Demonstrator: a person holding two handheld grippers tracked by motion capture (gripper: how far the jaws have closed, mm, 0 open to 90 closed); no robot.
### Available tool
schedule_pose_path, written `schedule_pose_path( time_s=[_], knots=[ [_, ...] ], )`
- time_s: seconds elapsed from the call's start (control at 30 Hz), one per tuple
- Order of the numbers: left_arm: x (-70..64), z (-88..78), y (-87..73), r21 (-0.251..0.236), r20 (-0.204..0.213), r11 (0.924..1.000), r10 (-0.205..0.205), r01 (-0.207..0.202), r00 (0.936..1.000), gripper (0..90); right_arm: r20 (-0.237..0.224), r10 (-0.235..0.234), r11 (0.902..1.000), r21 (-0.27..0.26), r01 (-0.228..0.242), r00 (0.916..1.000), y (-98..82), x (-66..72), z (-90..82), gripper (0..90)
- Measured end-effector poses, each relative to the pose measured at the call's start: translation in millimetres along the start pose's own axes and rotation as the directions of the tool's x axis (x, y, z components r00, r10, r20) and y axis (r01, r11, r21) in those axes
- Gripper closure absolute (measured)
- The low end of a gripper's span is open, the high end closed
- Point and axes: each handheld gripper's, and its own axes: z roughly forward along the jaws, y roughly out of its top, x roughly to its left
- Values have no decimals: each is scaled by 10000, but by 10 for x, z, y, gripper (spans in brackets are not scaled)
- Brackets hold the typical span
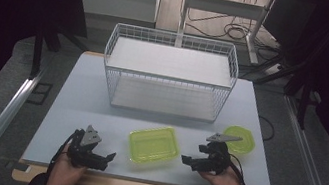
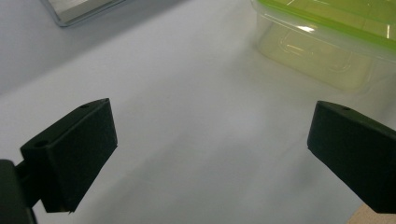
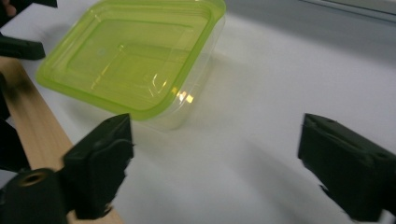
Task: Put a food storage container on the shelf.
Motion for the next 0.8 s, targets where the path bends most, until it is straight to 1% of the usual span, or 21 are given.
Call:
schedule_pose_path(
  time_s=[0.07,0.1,0.13,0.17,0.2,0.23,0.37,0.4,0.43,0.47,0.5,0.53,0.57,0.6,0.63,0.67,0.7,0.73,0.77,0.8],
  knots=[
    [-7,5,1,8,-34,10000,37,-37,10000,11,-217,164,9999,44,-163,9996,28,-19,-2,204],
    [-7,5,1,8,-34,10000,37,-37,10000,11,-217,164,9999,44,-163,9996,28,-19,-2,204],
    [-12,9,2,14,-34,10000,64,-64,10000,11,-432,313,9995,23,-312,9986,49,-40,6,250],
    [-12,9,2,14,-34,10000,64,-64,10000,12,-432,313,9995,23,-312,9986,49,-40,6,250],
    [-14,12,3,35,-49,10000,92,-92,9999,12,-531,379,9993,21,-379,9979,62,-43,12,275],
    [-15,12,4,42,-59,9999,107,-107,9999,11,-686,461,9989,15,-461,9966,101,-46,34,319],
    [-16,12,5,38,-62,9999,141,-141,9999,12,-908,593,9982,65,-589,9941,194,-52,108,404],
    [-15,12,5,40,-79,9999,149,-148,9999,12,-908,593,9982,65,-589,9941,194,-52,108,404],
    [-15,12,4,34,-86,9999,158,-158,9998,11,-1203,855,9963,115,-847,9891,244,-77,156,450],
    [-13,12,3,23,-74,9999,145,-145,9999,12,-1373,972,9953,133,-963,9857,268,-92,180,461],
    [-13,12,3,23,-74,9999,145,-145,9999,12,-1373,972,9953,133,-963,9857,268,-92,180,461],
    [-12,13,2,32,-73,9999,162,-162,9998,12,-1496,1142,9935,180,-1128,9821,315,-122,233,495],
    [-12,13,2,32,-73,9999,162,-162,9998,12,-1496,1142,9935,180,-1128,9821,315,-122,233,495],
    [-12,15,2,41,-64,9999,168,-167,9998,12,-1765,1449,9894,299,-1419,9736,355,-153,295,532],
    [-12,15,2,41,-64,9999,168,-167,9998,12,-1765,1449,9894,299,-1419,9736,355,-153,295,532],
    [-15,16,2,41,-59,9998,186,-186,9998,12,-1974,1684,9857,404,-1636,9658,391,-179,359,563],
    [-17,18,2,31,-68,9998,179,-179,9998,12,-2105,1795,9837,502,-1727,9610,406,-191,391,572],
    [-17,19,2,35,-68,9998,184,-184,9998,12,-2212,1890,9819,577,-1806,9567,419,-201,423,579],
    [-17,19,2,35,-68,9998,184,-184,9998,12,-2212,1890,9819,577,-1806,9567,419,-201,423,579],
    [-18,19,2,39,-80,9998,199,-199,9998,11,-2297,2032,9789,708,-1919,9518,436,-223,475,601]
  ],
)
